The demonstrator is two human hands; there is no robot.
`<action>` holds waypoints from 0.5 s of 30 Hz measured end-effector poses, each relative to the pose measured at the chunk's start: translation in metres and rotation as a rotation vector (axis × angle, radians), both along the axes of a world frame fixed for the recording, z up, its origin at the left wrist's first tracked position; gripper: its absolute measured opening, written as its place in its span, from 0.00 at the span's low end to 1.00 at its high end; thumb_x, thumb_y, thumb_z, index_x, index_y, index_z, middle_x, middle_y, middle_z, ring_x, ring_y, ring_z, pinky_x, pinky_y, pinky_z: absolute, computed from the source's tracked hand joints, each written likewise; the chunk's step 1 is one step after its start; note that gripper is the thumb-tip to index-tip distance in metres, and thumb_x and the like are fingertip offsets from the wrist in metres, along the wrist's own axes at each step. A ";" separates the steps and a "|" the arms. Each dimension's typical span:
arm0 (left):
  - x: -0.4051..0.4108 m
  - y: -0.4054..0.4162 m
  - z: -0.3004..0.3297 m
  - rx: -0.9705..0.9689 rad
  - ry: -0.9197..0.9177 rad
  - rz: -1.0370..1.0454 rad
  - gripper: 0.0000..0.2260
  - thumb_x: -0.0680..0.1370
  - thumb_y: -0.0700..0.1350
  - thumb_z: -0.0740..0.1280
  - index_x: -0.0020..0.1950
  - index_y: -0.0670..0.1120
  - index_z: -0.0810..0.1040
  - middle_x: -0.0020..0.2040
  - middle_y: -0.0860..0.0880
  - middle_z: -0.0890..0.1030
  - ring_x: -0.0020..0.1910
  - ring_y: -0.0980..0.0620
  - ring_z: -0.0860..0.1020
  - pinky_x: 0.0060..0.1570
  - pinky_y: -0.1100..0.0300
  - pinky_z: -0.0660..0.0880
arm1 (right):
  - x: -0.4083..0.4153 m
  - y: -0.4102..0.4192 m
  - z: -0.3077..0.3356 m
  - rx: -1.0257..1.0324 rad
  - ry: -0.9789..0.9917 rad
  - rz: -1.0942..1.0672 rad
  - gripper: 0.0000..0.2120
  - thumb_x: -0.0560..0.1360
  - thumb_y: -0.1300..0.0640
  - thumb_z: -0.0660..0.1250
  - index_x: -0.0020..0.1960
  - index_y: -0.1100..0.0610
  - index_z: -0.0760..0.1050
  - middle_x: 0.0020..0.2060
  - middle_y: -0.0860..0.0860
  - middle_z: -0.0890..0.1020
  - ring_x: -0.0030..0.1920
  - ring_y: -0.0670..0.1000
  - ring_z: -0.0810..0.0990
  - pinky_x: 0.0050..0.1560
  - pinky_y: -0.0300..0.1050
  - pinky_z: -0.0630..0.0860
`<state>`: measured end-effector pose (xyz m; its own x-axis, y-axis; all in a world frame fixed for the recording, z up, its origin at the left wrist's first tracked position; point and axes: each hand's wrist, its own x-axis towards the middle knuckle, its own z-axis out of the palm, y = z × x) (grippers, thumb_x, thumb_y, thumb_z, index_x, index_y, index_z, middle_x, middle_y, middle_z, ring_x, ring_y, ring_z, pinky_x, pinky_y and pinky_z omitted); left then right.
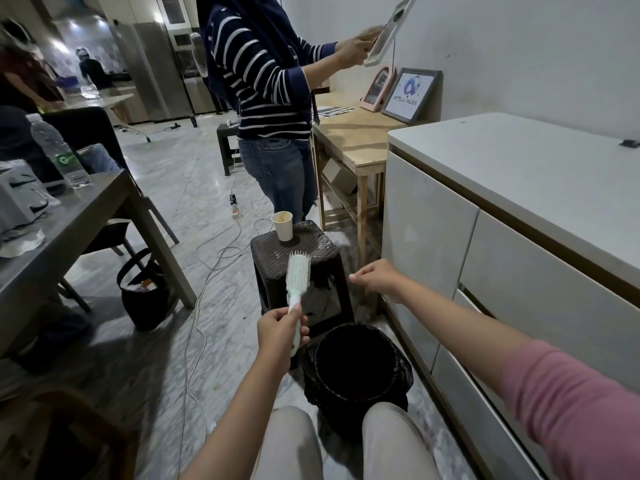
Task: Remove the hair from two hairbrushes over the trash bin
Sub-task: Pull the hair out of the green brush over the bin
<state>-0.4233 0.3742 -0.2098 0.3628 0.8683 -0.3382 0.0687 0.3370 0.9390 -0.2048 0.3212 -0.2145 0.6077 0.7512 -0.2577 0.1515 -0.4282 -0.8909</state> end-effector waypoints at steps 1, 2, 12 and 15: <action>-0.001 0.000 0.001 0.004 -0.005 -0.006 0.05 0.79 0.40 0.66 0.45 0.40 0.74 0.37 0.43 0.78 0.29 0.51 0.74 0.23 0.64 0.75 | 0.000 0.001 0.001 -0.029 -0.020 0.019 0.06 0.74 0.59 0.71 0.48 0.61 0.82 0.50 0.55 0.81 0.53 0.51 0.78 0.58 0.46 0.76; -0.001 0.000 0.001 0.005 -0.010 -0.012 0.05 0.79 0.40 0.66 0.45 0.41 0.74 0.37 0.43 0.78 0.29 0.51 0.74 0.23 0.64 0.75 | 0.001 0.001 0.002 -0.065 -0.049 0.045 0.09 0.75 0.62 0.68 0.54 0.61 0.81 0.50 0.55 0.80 0.50 0.51 0.79 0.53 0.43 0.79; 0.000 -0.002 -0.001 0.006 -0.022 -0.064 0.05 0.79 0.40 0.67 0.47 0.39 0.75 0.38 0.42 0.79 0.28 0.51 0.74 0.23 0.63 0.75 | 0.001 0.005 0.004 -0.146 -0.396 0.046 0.09 0.68 0.71 0.67 0.41 0.60 0.82 0.41 0.51 0.82 0.38 0.51 0.84 0.43 0.47 0.83; 0.001 -0.001 -0.005 0.003 -0.008 -0.080 0.07 0.78 0.41 0.67 0.49 0.37 0.76 0.38 0.43 0.79 0.28 0.52 0.74 0.23 0.63 0.75 | -0.002 0.006 0.002 -0.113 -0.464 0.042 0.09 0.67 0.67 0.61 0.35 0.63 0.80 0.32 0.53 0.82 0.40 0.54 0.82 0.46 0.51 0.82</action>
<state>-0.4228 0.3736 -0.2147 0.4336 0.8375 -0.3326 0.0875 0.3282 0.9405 -0.2068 0.3272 -0.2122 0.6474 0.7606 -0.0478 0.5418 -0.5035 -0.6730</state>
